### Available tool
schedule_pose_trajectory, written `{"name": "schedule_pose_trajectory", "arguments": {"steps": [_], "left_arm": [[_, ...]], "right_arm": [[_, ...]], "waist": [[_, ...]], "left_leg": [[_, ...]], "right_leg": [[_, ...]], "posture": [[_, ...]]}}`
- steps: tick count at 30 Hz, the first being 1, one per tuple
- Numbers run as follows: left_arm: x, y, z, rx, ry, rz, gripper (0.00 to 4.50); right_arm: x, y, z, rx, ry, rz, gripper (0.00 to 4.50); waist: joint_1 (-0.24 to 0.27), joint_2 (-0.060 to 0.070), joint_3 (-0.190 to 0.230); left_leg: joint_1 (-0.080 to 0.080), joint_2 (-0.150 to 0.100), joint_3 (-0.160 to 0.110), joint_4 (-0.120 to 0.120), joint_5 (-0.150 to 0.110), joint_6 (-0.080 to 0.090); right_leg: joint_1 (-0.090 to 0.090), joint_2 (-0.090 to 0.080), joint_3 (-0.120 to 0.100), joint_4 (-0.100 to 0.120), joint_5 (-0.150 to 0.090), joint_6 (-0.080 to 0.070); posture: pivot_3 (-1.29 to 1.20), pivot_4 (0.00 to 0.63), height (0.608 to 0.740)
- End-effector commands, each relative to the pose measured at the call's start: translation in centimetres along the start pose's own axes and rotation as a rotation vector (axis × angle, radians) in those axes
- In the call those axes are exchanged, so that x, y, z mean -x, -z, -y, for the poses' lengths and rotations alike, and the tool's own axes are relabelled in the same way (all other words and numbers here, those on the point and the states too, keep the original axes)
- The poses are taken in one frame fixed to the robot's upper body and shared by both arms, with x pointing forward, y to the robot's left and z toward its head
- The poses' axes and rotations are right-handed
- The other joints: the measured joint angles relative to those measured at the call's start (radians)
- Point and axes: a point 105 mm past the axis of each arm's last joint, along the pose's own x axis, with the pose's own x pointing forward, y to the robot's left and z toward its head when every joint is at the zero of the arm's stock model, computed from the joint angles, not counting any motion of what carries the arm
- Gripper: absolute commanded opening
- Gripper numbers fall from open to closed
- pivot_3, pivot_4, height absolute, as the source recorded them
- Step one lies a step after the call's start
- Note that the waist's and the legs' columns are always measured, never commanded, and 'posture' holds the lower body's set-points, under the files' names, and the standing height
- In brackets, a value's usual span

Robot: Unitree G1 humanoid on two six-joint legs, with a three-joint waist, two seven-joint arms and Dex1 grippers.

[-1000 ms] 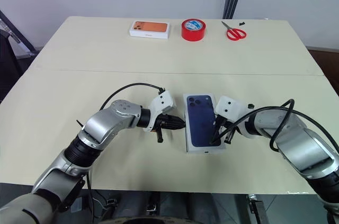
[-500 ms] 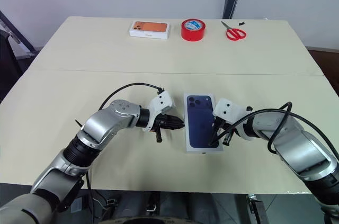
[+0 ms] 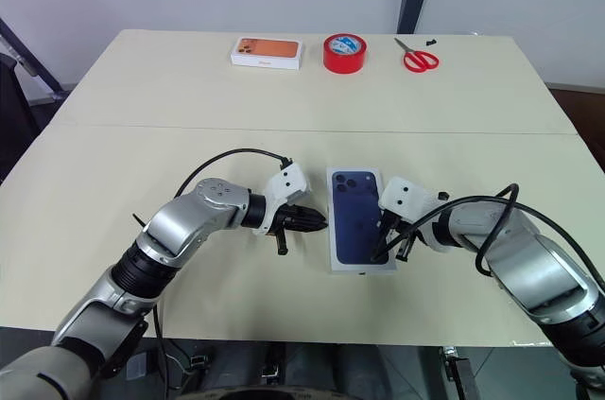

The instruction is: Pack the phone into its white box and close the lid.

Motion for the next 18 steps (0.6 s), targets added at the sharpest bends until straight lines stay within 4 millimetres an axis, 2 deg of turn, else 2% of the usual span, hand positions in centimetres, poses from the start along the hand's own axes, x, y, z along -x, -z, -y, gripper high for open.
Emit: {"name": "schedule_pose_trajectory", "arguments": {"steps": [1,10,18], "left_arm": [[-0.1,-1.1,0.4,-0.043,0.019,0.035,0.59],[0.7,-0.3,-0.5,-0.022,-0.02,0.017,0.59],[2.1,-1.0,-1.6,-0.003,-0.057,0.057,0.59]], "right_arm": [[0.2,-0.9,-0.5,0.035,-0.015,0.034,0.03],[0.8,-0.8,0.0,0.047,-0.002,0.028,0.03],[0.9,-0.7,0.2,0.05,0.008,0.023,0.03]], "waist": [[0.0,0.0,0.0],[0.0,0.0,0.0],[-0.001,0.0,0.0]], "left_leg": [[0.0,0.0,0.0,0.0,0.0,0.0],[0.0,0.0,0.0,0.0,0.0,0.0],[0.0,0.0,0.0,0.0,0.0,0.0]], "right_leg": [[0.0,0.0,0.0,0.0,0.0,0.0],[0.0,0.0,0.0,0.0,0.0,0.0],[0.0,0.001,0.0,0.0,0.0,0.0]], "posture": [[0.0,0.15,0.725],[0.0,0.15,0.725],[0.0,0.15,0.725]]}}
